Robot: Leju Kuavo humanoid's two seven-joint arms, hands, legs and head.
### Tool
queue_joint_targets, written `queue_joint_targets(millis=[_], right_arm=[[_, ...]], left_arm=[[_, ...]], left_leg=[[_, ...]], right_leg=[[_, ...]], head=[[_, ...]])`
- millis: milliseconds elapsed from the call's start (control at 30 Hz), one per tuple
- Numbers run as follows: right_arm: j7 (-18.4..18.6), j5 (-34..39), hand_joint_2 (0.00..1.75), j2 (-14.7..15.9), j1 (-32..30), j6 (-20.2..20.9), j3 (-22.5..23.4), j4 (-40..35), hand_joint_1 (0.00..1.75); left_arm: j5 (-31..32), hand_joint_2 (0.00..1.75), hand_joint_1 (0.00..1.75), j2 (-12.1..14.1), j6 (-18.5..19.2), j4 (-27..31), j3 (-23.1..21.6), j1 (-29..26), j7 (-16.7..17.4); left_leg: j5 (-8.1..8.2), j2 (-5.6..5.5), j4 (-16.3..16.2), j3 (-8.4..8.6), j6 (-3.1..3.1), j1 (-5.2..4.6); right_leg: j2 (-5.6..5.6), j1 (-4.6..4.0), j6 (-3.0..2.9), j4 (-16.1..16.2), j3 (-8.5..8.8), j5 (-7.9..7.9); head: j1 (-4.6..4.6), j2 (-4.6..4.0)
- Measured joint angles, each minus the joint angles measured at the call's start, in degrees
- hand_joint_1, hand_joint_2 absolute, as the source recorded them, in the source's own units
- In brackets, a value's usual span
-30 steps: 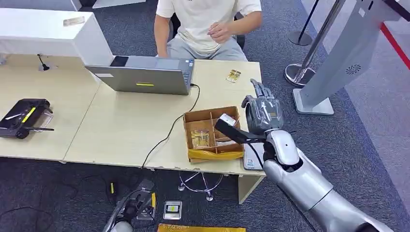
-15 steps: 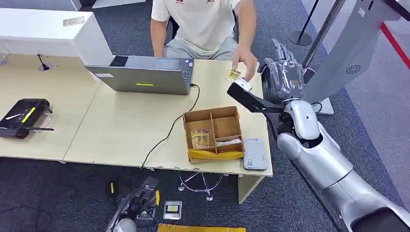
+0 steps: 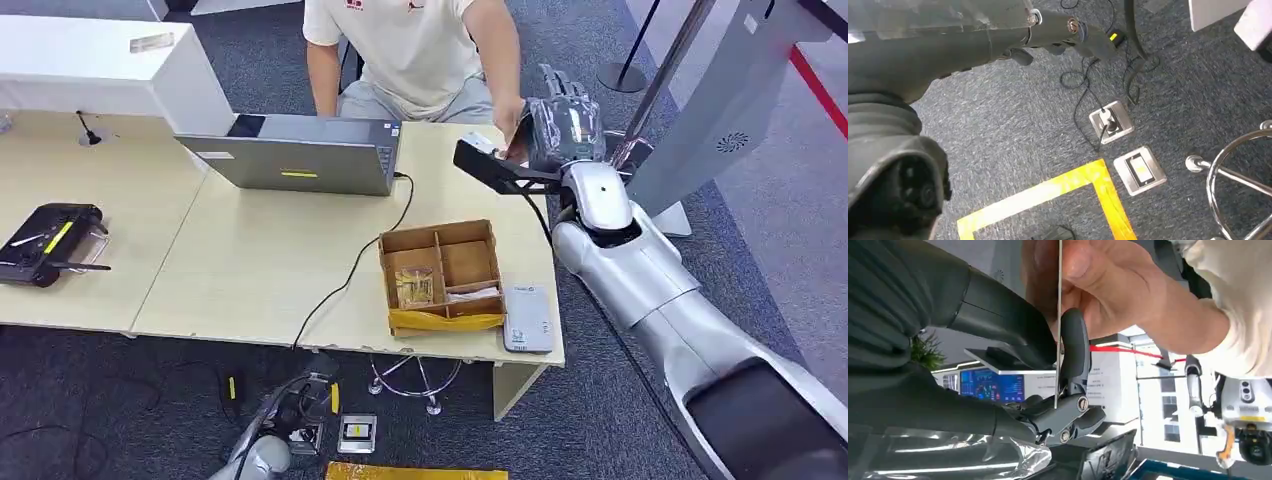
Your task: Pass the card to the sensor for recognition and then transmit it.
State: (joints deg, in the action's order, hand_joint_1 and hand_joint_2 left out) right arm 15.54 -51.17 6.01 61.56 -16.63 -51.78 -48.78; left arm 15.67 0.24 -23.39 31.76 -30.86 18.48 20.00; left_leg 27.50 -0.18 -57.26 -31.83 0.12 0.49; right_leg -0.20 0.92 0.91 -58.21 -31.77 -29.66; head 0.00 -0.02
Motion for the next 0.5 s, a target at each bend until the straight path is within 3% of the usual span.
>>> queue_joint_targets(millis=[133,167,500], right_arm=[[-0.57,-0.26,1.75,-2.51,0.92,-0.41,-1.00,4.91,1.75],[-0.81,-0.28,1.75,-3.12,1.05,-0.59,-1.13,5.89,0.00],[-1.84,0.99,1.75,-5.55,1.19,-2.75,-2.73,11.34,0.00]], left_arm=[[-0.13,0.00,0.00,-0.24,0.00,-0.74,0.00,0.22,0.00],[-0.13,0.00,0.00,-0.26,0.00,-0.90,0.00,0.22,0.00],[-0.72,0.00,0.00,-0.26,0.81,-2.36,0.02,0.59,0.52]], left_leg=[[0.00,-0.01,0.00,-0.01,0.00,0.00],[0.00,-0.01,0.00,-0.02,0.00,0.00],[0.00,0.00,-0.01,0.00,0.00,0.00]], right_leg=[[-0.07,0.00,0.00,0.00,0.00,0.00],[-0.07,0.00,0.00,0.00,-0.01,0.00],[-0.02,0.00,0.00,0.01,-0.03,0.00]], head=[[0.00,0.00],[0.00,0.00],[0.00,0.00]])
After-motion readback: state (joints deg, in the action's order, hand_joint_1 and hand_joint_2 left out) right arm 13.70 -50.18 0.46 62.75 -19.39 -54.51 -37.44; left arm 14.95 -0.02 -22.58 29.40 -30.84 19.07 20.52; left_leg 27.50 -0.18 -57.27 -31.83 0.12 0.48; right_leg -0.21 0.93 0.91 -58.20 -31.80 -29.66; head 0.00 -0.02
